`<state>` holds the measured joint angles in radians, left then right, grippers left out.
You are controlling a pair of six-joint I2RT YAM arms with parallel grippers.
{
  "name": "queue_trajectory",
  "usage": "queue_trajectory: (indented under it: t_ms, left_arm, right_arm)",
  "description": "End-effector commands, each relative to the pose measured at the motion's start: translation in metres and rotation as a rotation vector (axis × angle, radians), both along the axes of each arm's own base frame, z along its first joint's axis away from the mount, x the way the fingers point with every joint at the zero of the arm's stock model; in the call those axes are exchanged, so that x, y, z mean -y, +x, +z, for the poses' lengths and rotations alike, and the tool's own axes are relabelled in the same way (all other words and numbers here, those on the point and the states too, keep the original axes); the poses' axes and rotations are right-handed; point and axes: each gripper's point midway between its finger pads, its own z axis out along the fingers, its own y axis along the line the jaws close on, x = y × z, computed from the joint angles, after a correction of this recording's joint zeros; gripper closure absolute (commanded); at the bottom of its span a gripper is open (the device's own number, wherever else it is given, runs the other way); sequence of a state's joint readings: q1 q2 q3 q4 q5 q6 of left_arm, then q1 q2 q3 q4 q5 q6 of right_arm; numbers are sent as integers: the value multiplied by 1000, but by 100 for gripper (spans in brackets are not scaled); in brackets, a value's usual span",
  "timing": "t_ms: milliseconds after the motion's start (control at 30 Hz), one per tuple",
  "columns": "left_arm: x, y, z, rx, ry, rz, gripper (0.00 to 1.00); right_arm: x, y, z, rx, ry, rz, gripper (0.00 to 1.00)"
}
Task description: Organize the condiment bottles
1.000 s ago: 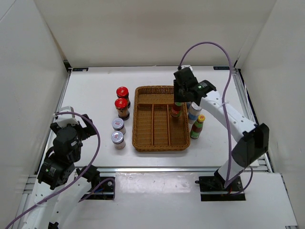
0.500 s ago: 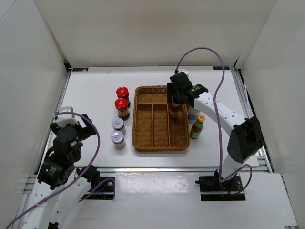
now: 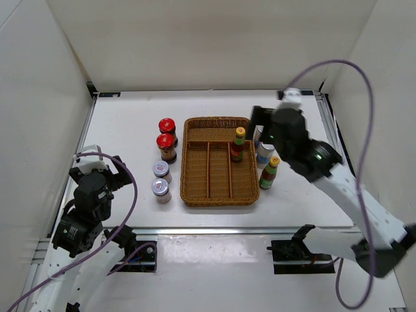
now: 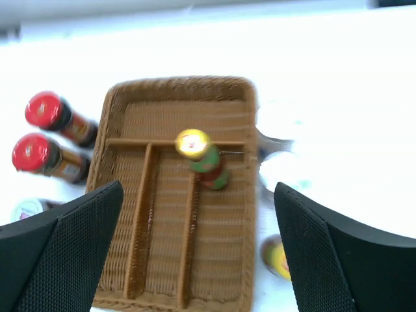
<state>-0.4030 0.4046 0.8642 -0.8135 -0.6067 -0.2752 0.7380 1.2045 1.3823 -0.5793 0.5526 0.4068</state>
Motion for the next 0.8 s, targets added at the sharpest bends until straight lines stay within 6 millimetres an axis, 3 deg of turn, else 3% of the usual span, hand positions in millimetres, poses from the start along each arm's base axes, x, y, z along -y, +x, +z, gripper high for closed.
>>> queue_trajectory:
  t_ms: [0,33,67,100,167,233,267,333,467,633,667,767]
  left_arm:
    - [1,3,1,8,-7,5,0]
    - [1,3,1,8,-7,5,0]
    - [3,3,0,6,-9,-4,0]
    - [3,3,0,6,-9,-4,0]
    - [3,4,2,15,-13,-4,0]
    - [3,4,2,13,-3,-7,0]
    - [3,4,2,13,-3,-7,0]
    - [3,4,2,13,-3,-7,0]
    - [3,4,2,13,-3,-7,0]
    - [3,5,1,4,1,-7,0]
    - [3,5,1,4,1,-7,0]
    - [3,5,1,4,1,-7,0]
  right_arm:
    - [52,-22,-10,48,44,-176,0]
    - [67,-27,-24,48,67,-261,0]
    - [92,-32,-59,34,59,-390,0]
    - [101,-44,-57,52,76,-367,0]
    - [96,-53,-65,59,69,-266,0]
    - [89,-67,-86,57,80,-148,0]
    - [88,-70,-85,87,108,-131,0]
    - [92,-72,-104,51,90,-154,0]
    - [95,-67,-131,-17,18,-197,0]
    - [88,-58,-139,8,20,-187,0]
    - [86,-56,-148,-12,-1,-187,0]
    - [85,-52,-156,-40,-39,-198,8]
